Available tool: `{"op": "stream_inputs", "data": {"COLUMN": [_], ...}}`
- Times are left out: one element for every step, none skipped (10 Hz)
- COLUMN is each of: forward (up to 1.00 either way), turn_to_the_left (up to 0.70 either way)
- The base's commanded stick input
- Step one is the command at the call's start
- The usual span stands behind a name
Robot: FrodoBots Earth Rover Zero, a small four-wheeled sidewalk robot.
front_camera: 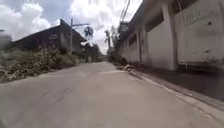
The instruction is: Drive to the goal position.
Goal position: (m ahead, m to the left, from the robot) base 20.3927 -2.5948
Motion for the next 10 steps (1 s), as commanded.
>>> {"op": "stream_inputs", "data": {"forward": [1.0,1.0,1.0,1.0,1.0,1.0,1.0,1.0,1.0,1.0], "turn_to_the_left": [0.0,0.0,0.0,0.0,0.0,0.0,0.0,0.0,0.0,0.0]}}
